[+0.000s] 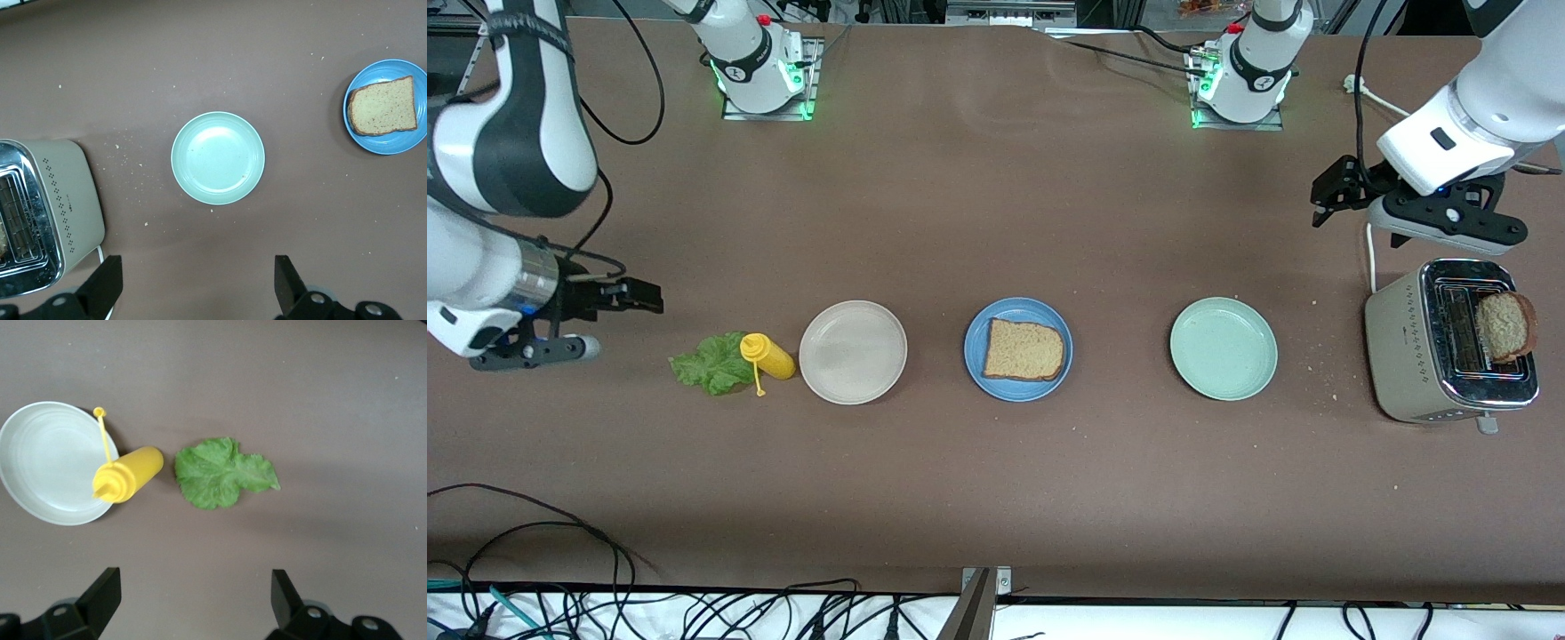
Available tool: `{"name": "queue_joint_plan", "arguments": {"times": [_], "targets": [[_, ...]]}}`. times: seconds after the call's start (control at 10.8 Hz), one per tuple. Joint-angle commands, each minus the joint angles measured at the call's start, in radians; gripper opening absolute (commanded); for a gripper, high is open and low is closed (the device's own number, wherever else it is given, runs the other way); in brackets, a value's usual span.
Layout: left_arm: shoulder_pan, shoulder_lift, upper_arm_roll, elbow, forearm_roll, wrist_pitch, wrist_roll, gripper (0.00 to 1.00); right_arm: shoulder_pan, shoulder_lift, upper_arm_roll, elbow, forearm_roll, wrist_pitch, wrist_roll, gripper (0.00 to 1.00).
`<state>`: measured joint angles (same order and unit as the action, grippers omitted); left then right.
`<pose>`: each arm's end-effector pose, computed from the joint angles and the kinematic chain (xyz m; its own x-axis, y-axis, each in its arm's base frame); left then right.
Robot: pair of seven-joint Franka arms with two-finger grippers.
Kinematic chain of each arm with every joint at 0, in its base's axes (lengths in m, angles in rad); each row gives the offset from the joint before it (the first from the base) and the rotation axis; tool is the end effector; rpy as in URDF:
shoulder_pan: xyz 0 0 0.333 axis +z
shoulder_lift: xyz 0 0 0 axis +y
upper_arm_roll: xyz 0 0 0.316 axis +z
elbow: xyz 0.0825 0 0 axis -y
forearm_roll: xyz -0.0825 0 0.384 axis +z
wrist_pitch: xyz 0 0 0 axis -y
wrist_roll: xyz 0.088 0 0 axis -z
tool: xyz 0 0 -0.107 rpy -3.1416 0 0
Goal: Make sandwich in blue plate with both arms
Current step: 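Lower the right gripper and grasp the green lettuce leaf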
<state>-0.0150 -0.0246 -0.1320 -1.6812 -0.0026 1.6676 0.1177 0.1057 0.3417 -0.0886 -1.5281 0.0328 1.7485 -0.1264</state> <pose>0.5475 -0.0822 0.5941 0.9652 -0.2614 0.0106 -0.2614 -0.9652 -0.0019 0.6489 0.0209 0.4527 0.9832 0.1386 -0.1185 0.1376 -0.9903 -0.0168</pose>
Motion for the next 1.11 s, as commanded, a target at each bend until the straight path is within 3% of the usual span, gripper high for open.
{"name": "queue_joint_plan", "arguments": {"times": [0.0, 0.37, 0.65, 0.84, 1.02], "targets": [[-0.011, -0.011, 0.011, -0.003, 0.007, -0.014, -0.001, 1.00, -0.014, 0.112, -0.003, 0.023, 0.004, 0.104, -0.033, 1.00], [-0.006, 0.000, 0.011, 0.008, 0.009, -0.014, -0.003, 1.00, -0.015, 0.224, -0.003, -0.035, 0.006, 0.310, -0.041, 1.00], [-0.007, 0.000, 0.009, 0.011, 0.007, -0.014, -0.003, 1.00, -0.018, 0.316, 0.006, -0.046, 0.015, 0.382, -0.073, 1.00], [-0.007, 0.000, 0.009, 0.011, 0.007, -0.014, -0.003, 1.00, -0.020, 0.352, 0.009, -0.085, 0.106, 0.488, -0.185, 1.00], [-0.007, 0.000, 0.009, 0.011, 0.007, -0.014, -0.003, 1.00, -0.020, 0.356, 0.009, -0.147, 0.119, 0.575, -0.191, 1.00]]}}
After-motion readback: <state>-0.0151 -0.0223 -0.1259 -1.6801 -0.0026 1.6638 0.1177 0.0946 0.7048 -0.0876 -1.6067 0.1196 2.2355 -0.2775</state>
